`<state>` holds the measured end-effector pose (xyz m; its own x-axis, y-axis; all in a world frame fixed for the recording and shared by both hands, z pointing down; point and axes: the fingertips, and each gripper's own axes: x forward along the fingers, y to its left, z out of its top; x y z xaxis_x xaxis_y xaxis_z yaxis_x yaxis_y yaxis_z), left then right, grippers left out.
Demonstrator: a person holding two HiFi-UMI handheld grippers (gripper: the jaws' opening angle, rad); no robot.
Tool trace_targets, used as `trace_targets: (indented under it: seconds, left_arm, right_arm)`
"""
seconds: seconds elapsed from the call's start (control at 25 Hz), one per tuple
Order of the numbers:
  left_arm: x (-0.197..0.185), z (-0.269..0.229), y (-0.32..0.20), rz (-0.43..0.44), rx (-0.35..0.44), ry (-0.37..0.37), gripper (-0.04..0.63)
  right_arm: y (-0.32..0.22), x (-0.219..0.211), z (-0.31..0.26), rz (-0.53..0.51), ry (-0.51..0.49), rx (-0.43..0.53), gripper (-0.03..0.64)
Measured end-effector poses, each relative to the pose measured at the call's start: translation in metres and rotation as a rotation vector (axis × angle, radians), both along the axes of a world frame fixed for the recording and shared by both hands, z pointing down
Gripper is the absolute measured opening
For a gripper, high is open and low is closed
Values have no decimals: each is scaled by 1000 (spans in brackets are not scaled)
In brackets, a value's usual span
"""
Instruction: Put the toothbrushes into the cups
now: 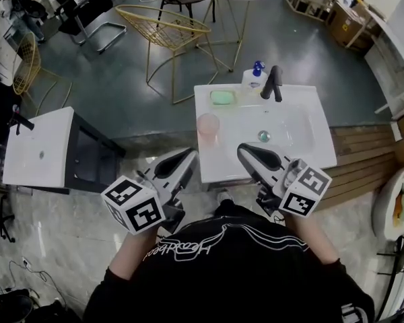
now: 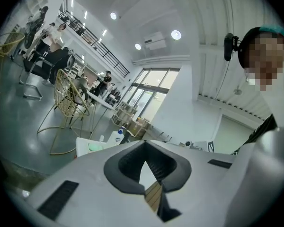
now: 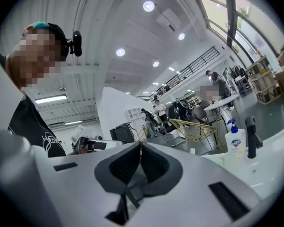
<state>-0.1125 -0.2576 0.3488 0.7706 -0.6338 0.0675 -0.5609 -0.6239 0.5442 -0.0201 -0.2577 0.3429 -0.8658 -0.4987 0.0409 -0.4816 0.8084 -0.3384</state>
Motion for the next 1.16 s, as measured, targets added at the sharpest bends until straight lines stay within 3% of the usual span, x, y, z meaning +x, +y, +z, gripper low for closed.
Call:
trace_targets:
  seconds: [0.36,1.16]
  left_arm:
    - [4,-10,14,35,40,-5,6]
    - [-1,2,10,25,19,-8,6]
  right_arm:
    - [20,-14,0,-53,-18,-31,29]
    - [17,-22,5,-91,-22,-54,29]
